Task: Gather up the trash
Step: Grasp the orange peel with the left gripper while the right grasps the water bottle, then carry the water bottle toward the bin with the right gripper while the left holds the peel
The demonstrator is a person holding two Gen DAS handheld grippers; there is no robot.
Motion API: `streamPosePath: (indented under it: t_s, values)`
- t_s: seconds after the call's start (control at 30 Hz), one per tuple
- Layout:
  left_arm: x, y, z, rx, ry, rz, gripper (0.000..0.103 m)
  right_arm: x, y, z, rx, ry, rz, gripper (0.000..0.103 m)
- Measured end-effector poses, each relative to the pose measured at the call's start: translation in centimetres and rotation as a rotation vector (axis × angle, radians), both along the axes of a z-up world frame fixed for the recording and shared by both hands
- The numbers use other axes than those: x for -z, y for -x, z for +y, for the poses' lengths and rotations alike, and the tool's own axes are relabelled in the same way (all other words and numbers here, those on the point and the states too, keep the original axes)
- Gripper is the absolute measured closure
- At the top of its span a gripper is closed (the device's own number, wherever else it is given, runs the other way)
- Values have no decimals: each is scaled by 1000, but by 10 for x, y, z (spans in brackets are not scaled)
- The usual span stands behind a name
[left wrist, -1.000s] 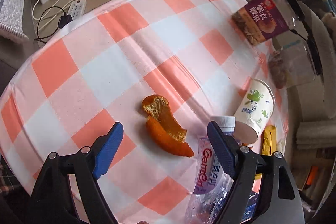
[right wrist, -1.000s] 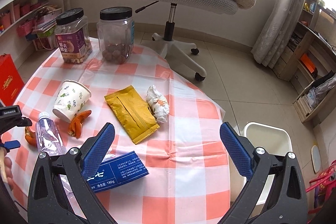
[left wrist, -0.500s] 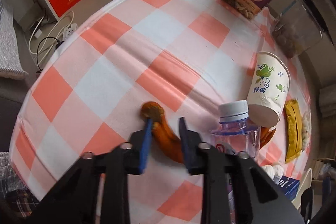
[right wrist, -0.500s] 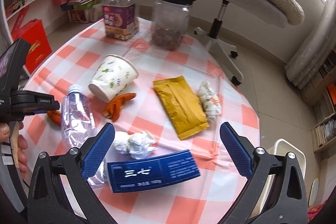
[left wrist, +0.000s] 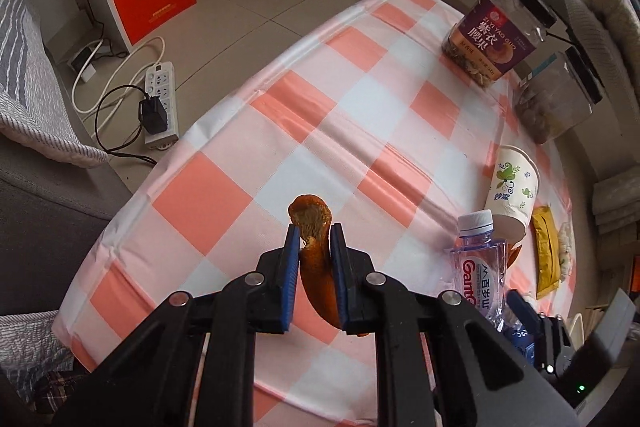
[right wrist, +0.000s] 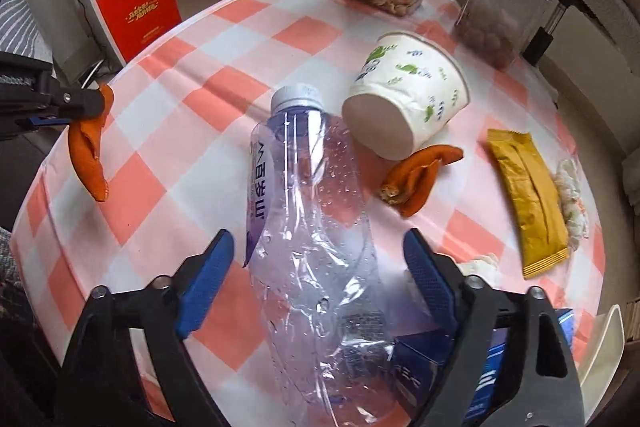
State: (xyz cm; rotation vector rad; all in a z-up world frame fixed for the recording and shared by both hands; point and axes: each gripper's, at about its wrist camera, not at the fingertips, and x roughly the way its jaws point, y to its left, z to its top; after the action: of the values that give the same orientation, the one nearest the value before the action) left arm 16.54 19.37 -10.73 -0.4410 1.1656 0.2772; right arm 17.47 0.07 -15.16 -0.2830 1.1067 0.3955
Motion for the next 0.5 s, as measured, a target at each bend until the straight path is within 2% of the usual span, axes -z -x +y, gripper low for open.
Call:
streamPosePath:
  t_s: [0.03, 0.17, 0.3, 0.5]
  values:
    - [0, 0, 1, 2, 2, -2, 87, 5, -2, -1, 4, -5, 26, 45]
    - [-3, 0, 4, 3, 21, -15, 87, 0, -4, -7, 34, -72, 30, 47]
    - [-16, 0, 0, 15, 19, -64, 87, -31, -5, -19, 74, -173, -26, 49]
    - [-46, 3, -18, 44, -41, -168, 87, -83, 3, -43, 123, -288, -145, 49]
